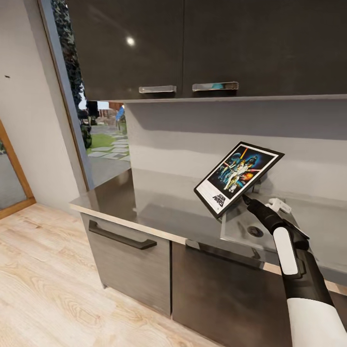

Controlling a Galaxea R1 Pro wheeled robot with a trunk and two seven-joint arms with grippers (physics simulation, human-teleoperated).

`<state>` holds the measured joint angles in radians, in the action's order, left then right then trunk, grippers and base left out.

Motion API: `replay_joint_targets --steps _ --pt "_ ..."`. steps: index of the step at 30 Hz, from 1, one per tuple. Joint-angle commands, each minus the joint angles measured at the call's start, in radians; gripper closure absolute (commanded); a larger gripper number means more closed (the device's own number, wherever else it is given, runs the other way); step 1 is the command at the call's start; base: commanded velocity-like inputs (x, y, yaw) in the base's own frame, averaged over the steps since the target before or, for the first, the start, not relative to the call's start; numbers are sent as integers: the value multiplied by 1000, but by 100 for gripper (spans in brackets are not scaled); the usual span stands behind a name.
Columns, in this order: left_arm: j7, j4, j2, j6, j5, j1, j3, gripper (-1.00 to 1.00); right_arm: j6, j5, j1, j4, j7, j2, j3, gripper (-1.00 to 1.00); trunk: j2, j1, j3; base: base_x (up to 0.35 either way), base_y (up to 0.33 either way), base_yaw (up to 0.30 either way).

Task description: Pick up the poster from the kitchen countertop and hang it on one of the wall nails in the kitchen.

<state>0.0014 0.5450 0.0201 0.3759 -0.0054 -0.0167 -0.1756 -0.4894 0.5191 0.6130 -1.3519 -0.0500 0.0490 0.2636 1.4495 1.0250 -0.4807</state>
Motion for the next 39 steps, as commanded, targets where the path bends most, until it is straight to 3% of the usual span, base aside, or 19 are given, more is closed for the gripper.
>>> replay_joint_targets --steps 1,39 --pt "0 1 0 1 -1 0 -1 -100 -5 10 1 -1 -5 0 0 -100 1 0 -1 2 -1 0" --pt "0 1 0 2 -1 0 -2 -100 -4 10 1 2 -5 0 1 -100 1 0 -1 83 0 0"
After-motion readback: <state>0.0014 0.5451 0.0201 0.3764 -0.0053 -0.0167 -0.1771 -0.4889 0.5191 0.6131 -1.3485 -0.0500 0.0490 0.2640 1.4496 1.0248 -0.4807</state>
